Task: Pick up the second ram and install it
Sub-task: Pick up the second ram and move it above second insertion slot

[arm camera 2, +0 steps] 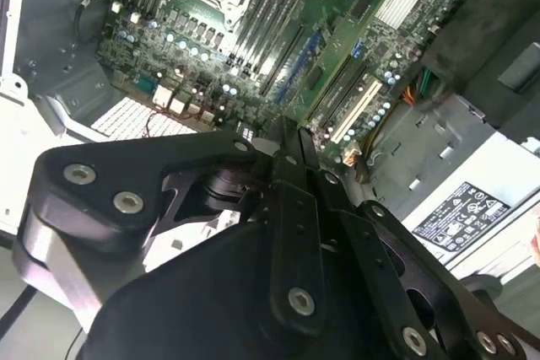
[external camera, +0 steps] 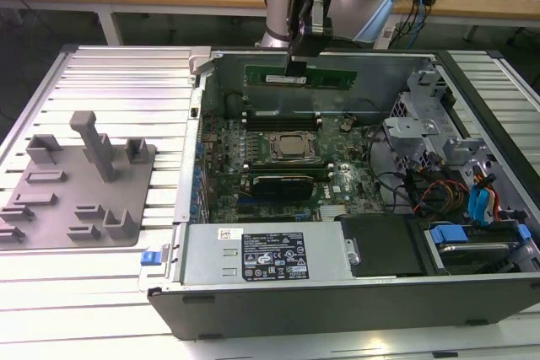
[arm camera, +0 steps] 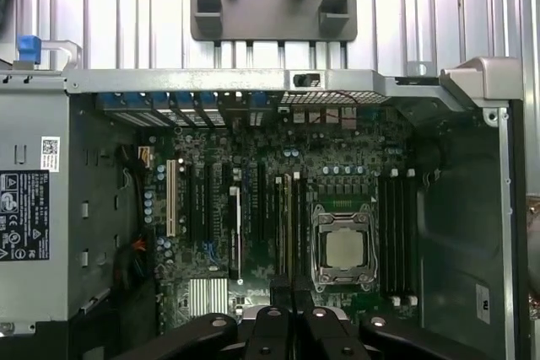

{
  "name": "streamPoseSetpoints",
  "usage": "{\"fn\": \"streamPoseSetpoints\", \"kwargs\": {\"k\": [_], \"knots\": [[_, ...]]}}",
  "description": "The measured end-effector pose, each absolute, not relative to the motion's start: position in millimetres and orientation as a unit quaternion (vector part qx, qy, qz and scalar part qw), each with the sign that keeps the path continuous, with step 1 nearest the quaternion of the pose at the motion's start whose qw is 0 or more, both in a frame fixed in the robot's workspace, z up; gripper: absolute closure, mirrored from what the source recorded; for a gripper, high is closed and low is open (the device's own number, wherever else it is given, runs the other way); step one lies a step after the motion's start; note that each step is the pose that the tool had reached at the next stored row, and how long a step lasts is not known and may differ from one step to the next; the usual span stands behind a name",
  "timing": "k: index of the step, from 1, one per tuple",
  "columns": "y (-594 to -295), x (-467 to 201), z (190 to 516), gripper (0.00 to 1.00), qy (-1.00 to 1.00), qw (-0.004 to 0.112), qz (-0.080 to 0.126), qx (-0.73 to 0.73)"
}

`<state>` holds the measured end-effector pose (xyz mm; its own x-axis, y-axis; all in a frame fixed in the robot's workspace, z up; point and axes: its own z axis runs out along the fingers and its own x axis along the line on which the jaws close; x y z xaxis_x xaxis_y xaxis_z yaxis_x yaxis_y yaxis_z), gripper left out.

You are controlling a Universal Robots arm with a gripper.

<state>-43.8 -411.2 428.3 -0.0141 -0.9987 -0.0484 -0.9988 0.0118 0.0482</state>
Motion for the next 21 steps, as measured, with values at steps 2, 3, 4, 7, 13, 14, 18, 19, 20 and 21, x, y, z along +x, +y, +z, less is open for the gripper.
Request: {"fn": "streamPoseSetpoints", "kwargs": {"k": [2,3,4,7,13,14,18,19,20,21], "knots": [[-410,-44,424,0.90,0.711,0.000,0.034,-0.702],[-410,-44,423,0.90,0.711,0.000,0.034,-0.702],[-410,-44,418,0.90,0.711,0.000,0.034,-0.702],[-410,-44,404,0.90,0.711,0.001,0.034,-0.702],[-409,-42,386,0.90,0.711,0.001,0.033,-0.702],[-409,-42,386,0.90,0.711,0.001,0.033,-0.702],[-409,-42,381,0.90,0.711,0.003,0.031,-0.702],[-409,-42,379,0.90,0.711,0.004,0.031,-0.702],[-409,-42,378,0.90,0.711,0.004,0.030,-0.702],[-409,-42,378,0.90,0.711,0.004,0.030,-0.702]]}}
